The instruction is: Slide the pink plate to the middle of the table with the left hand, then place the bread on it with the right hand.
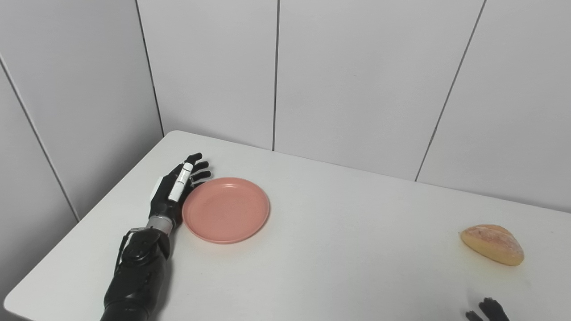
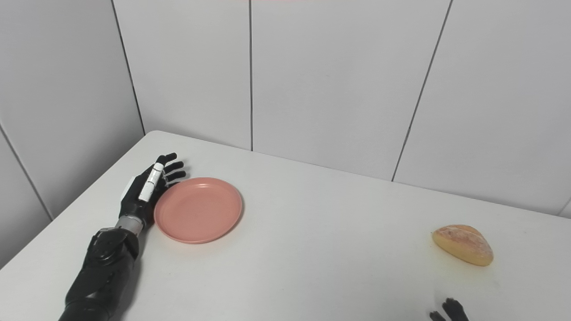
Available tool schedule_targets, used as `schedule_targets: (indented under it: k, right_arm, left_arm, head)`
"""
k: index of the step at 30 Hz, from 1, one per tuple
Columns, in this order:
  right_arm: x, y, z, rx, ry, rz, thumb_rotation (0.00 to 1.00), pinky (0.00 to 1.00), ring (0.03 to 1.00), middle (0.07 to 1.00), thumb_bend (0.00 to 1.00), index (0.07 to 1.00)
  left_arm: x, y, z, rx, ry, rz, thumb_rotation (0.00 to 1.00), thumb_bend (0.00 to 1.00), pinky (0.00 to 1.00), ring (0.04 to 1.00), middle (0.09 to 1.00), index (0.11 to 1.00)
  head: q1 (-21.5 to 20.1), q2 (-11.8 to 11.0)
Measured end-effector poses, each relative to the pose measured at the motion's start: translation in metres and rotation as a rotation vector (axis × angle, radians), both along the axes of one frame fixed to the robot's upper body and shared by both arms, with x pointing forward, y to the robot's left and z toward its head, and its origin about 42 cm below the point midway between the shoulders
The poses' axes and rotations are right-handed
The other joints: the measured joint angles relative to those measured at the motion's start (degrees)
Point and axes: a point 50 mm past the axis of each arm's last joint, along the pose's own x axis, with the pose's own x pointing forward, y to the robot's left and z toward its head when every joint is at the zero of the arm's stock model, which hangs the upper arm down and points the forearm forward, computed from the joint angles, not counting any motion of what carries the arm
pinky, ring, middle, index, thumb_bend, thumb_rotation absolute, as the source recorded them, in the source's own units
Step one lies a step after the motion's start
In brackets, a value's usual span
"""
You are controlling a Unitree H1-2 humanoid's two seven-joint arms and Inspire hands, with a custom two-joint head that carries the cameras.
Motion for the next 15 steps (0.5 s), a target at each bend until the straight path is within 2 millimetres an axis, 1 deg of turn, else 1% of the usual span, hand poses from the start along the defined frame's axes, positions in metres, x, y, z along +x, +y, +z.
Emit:
schedule_targets:
  k: [3, 4, 6, 10, 13, 15]
  right_arm:
    - [0.000, 0.001, 0.000, -0.002, 0.001, 0.002, 0.94, 0.88, 0.872, 0.911, 0.72, 0.880]
    - [0.000, 0.001, 0.000, -0.002, 0.002, 0.002, 0.94, 0.88, 0.869, 0.909, 0.72, 0.881]
    - [0.000, 0.001, 0.000, -0.003, 0.004, 0.003, 0.93, 0.88, 0.866, 0.906, 0.72, 0.881]
    - [0.000, 0.002, 0.001, -0.007, 0.006, 0.007, 0.92, 0.87, 0.861, 0.908, 0.73, 0.883]
    - [0.000, 0.003, 0.001, -0.016, 0.009, 0.007, 0.92, 0.86, 0.856, 0.908, 0.74, 0.882]
    - [0.000, 0.003, 0.001, -0.019, 0.009, 0.005, 0.89, 0.85, 0.847, 0.900, 0.75, 0.866]
  left_arm:
    - [0.000, -0.005, 0.001, 0.004, 0.002, -0.007, 0.73, 0.74, 0.62, 0.718, 0.729, 0.745]
    - [0.000, -0.009, 0.001, 0.005, 0.004, -0.013, 0.73, 0.71, 0.62, 0.711, 0.716, 0.721]
    - [-0.001, -0.016, 0.001, 0.002, 0.010, -0.020, 0.72, 0.68, 0.62, 0.710, 0.708, 0.701]
    - [-0.001, -0.030, 0.001, -0.008, 0.027, -0.033, 0.71, 0.66, 0.62, 0.700, 0.702, 0.687]
    - [-0.001, -0.037, 0.002, 0.003, 0.036, -0.041, 0.71, 0.66, 0.62, 0.698, 0.698, 0.687]
    - [-0.001, -0.039, 0.002, 0.004, 0.048, -0.047, 0.71, 0.64, 0.62, 0.717, 0.715, 0.694]
  head:
    - [0.00, 0.00]
    - [-0.17, 0.00]
    - [-0.26, 0.09]
    - [-0.62, 0.44]
    - [-1.32, 0.70]
    - [-1.58, 0.88]
